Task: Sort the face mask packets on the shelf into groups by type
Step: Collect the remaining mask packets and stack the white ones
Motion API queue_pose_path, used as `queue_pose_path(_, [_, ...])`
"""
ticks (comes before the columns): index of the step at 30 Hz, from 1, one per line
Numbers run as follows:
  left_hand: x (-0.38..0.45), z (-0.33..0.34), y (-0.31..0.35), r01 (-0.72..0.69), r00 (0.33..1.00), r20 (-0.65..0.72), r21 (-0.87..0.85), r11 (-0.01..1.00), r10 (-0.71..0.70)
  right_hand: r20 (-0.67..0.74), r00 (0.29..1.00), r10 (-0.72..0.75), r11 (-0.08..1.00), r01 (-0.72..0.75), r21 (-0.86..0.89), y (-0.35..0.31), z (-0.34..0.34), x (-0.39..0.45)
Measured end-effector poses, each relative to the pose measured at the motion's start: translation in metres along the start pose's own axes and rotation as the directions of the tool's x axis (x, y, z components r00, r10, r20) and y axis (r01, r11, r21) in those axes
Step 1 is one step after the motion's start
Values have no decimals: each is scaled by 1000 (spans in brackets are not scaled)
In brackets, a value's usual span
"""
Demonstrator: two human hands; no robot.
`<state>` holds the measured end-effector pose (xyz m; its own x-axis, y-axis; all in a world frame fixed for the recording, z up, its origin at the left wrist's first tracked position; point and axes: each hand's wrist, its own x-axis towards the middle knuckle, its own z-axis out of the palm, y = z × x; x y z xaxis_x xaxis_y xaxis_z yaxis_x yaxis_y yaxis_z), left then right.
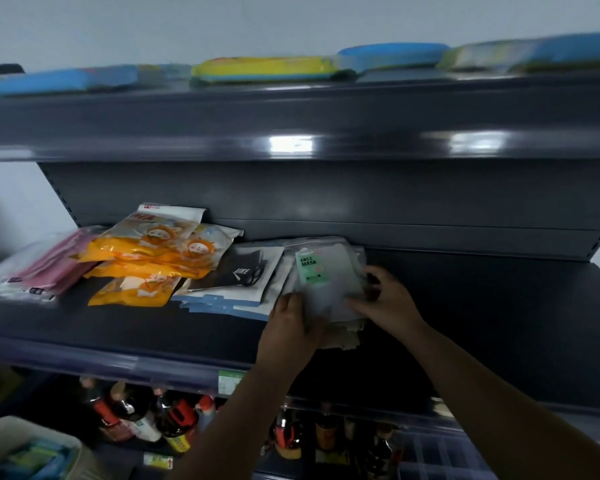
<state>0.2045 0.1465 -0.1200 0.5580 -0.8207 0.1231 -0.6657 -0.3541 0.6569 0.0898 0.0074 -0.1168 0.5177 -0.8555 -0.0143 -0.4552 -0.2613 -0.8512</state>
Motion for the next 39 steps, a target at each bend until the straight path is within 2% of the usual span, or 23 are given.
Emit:
queue_pose_path(5, [-5, 1, -9, 34, 999, 6, -124, 992, -34, 75, 967, 243, 938, -254, 236, -5, -2, 7])
queue_pose_path(7, [-6, 1, -11, 54, 998, 34, -174, 983, -48, 97, 951, 294, 899, -309, 310, -4, 0, 10])
queue_pose_path(11, [-4, -4, -10, 68, 995, 85, -271, 960, -46, 234, 916, 327, 812, -398, 428, -3, 7, 7])
queue_pose_path(13, [-2, -5, -16, 37, 997, 74, -262, 964, -18, 210, 925, 318, 830, -378, 410, -3, 13, 5])
queue_pose_path(16, [-2, -5, -20, 10, 995, 95, -279, 960, 17, 99, 954, 284, 881, -300, 366, 0, 19, 3])
queue_pose_path(20, [0, -2, -20, 20, 985, 169, -302, 953, 33, -44, 972, 230, 926, -204, 319, 3, 12, -8])
queue_pose_path(22, [2, 1, -17, 7, 984, 170, -325, 946, 51, -73, 979, 191, 931, -157, 330, 5, 3, -17])
queue_pose_path(24, [7, 1, -8, 54, 981, 191, -362, 931, 17, -94, 986, 137, 940, -99, 327, 7, -8, -27])
queue_pose_path(26, [13, 2, 7, 127, 973, 231, -463, 877, -19, -141, 984, 105, 939, -51, 340, 13, -17, -36])
queue_pose_path(29, [21, 9, 27, 264, 948, 310, -651, 712, -68, -189, 980, 64, 912, 19, 410, 23, -30, -48])
queue_pose_path(31, [24, 18, 36, 327, 935, 340, -719, 613, -99, -208, 978, 5, 913, 81, 400, 30, -39, -56])
queue_pose_path(33, [25, 26, 44, 351, 929, 352, -745, 568, -114, -224, 973, -59, 919, 141, 369, 35, -49, -64])
queue_pose_path(35, [21, 32, 55, 322, 941, 324, -760, 564, -100, -245, 964, -99, 919, 183, 349, 38, -60, -71])
queue_pose_path(39, [9, 45, 82, 173, 982, 182, -795, 582, -42, -242, 960, -140, 934, 209, 290, 41, -91, -79])
